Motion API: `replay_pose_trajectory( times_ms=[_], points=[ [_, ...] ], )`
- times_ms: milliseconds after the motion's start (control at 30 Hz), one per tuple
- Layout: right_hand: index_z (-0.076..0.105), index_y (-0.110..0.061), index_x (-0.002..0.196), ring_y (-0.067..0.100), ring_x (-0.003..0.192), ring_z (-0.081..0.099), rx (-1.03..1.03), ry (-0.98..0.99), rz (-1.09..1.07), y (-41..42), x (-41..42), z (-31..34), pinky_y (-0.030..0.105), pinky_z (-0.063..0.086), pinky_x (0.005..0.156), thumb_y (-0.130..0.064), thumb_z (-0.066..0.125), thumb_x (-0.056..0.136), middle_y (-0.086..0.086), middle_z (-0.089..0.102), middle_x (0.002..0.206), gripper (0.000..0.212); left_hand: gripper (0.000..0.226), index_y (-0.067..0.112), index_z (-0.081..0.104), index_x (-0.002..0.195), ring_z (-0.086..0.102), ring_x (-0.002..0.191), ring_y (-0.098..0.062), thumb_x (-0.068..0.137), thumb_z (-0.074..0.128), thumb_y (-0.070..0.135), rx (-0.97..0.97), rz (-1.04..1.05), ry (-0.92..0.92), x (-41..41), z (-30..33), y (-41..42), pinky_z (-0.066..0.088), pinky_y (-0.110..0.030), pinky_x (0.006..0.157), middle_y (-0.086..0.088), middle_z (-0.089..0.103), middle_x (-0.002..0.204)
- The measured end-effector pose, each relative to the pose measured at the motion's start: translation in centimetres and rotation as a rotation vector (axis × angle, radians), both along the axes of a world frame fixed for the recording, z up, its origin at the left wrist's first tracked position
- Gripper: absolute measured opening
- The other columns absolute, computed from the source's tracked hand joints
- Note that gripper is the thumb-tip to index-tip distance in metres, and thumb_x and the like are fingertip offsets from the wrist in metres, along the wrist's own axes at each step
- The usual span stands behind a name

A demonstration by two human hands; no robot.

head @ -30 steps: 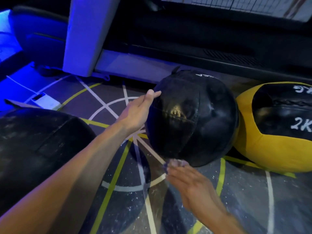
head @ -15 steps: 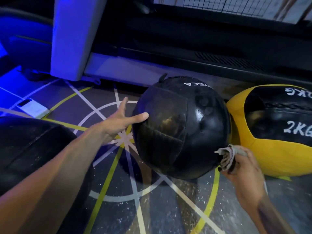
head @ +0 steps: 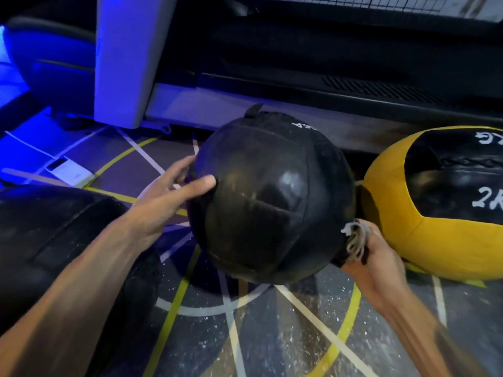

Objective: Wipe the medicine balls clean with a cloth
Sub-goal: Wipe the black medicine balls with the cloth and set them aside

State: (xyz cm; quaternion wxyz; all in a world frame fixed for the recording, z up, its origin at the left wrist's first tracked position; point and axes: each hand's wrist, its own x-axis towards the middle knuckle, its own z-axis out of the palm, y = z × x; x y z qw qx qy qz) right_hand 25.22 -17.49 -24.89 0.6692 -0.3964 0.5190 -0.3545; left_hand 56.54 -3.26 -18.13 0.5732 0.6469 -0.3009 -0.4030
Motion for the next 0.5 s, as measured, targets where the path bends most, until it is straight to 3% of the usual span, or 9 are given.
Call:
replay_pose_trajectory(
  times_ms=[100,167,200,267,300,367,433,500],
  points=[
    [0.065,-0.015,0.099,0.033,0.089,0.063,-0.055,0.117,-0.031,-1.9,2.1,-1.1,0.047,0.054,0.080,-0.005,0.042,0.098,0.017,0.066,0.092,0.025,0.062,0.040,0.063,0.134,0.069,0.093,0.004,0.076,0.083,0.043,-0.017,0.089,-0.176,-0.2,1.2,0.8,0.050,-0.009,0.074,0.007,0.069,0.122],
    [0.062,-0.017,0.086,0.032,0.082,0.060,-0.093,0.195,-0.087,-3.7,1.9,-2.7,0.039,0.054,0.066,-0.008,0.044,0.084,0.010,0.064,0.084,0.021,0.048,0.048,0.065,0.130,0.069,0.099,-0.005,0.084,0.078,0.046,-0.002,0.054,-0.265,-0.8,1.6,0.7,0.058,-0.029,0.085,0.005,0.062,0.123],
    [0.062,-0.014,0.091,0.036,0.086,0.063,-0.115,0.192,-0.101,-4.6,1.1,-4.0,0.043,0.057,0.066,-0.013,0.046,0.081,0.011,0.067,0.089,0.019,0.041,0.049,0.065,0.129,0.067,0.102,-0.007,0.090,0.076,0.043,0.004,0.042,-0.300,-1.0,1.6,0.4,0.056,-0.034,0.089,0.008,0.060,0.123],
    [0.063,-0.013,0.105,0.045,0.104,0.065,-0.159,0.194,-0.145,-4.9,-0.8,-5.1,0.057,0.059,0.083,-0.023,0.053,0.084,0.013,0.070,0.107,0.025,0.041,0.052,0.060,0.133,0.060,0.116,-0.008,0.094,0.070,0.046,0.021,-0.003,-0.454,-0.8,0.9,-0.5,0.049,-0.031,0.098,0.015,0.057,0.132],
    [0.062,-0.014,0.109,0.043,0.107,0.065,-0.188,0.207,-0.159,-3.8,-1.3,-3.8,0.057,0.056,0.089,-0.025,0.055,0.089,0.010,0.071,0.110,0.023,0.047,0.056,0.055,0.136,0.054,0.125,-0.008,0.090,0.067,0.055,0.046,-0.047,-0.564,-0.7,0.4,-0.9,0.047,-0.034,0.104,0.017,0.052,0.137],
    [0.063,-0.020,0.105,0.027,0.098,0.066,-0.264,0.269,-0.205,-1.7,-2.2,-1.4,0.044,0.056,0.085,-0.021,0.057,0.098,0.003,0.070,0.103,0.010,0.058,0.066,0.045,0.138,0.041,0.140,-0.009,0.083,0.058,0.072,0.072,-0.124,-0.660,-0.9,-0.7,-1.7,0.039,-0.044,0.116,0.017,0.044,0.145],
    [0.065,-0.025,0.100,0.016,0.093,0.062,-0.374,0.260,-0.259,-0.9,-2.9,0.9,0.027,0.052,0.076,-0.016,0.056,0.101,-0.005,0.068,0.095,0.013,0.059,0.068,0.041,0.139,0.037,0.143,-0.008,0.082,0.052,0.076,0.067,-0.163,-0.642,-1.5,-1.4,-2.6,0.032,-0.043,0.122,0.015,0.040,0.148],
    [0.067,-0.026,0.110,0.012,0.101,0.065,-0.534,0.240,-0.287,-1.3,-2.9,3.6,0.020,0.052,0.080,-0.015,0.056,0.102,-0.009,0.071,0.101,0.018,0.063,0.064,0.040,0.143,0.037,0.144,-0.013,0.082,0.051,0.077,0.073,-0.180,-0.709,-2.3,-1.4,-3.7,0.030,-0.043,0.122,0.015,0.039,0.149]
  ],
)
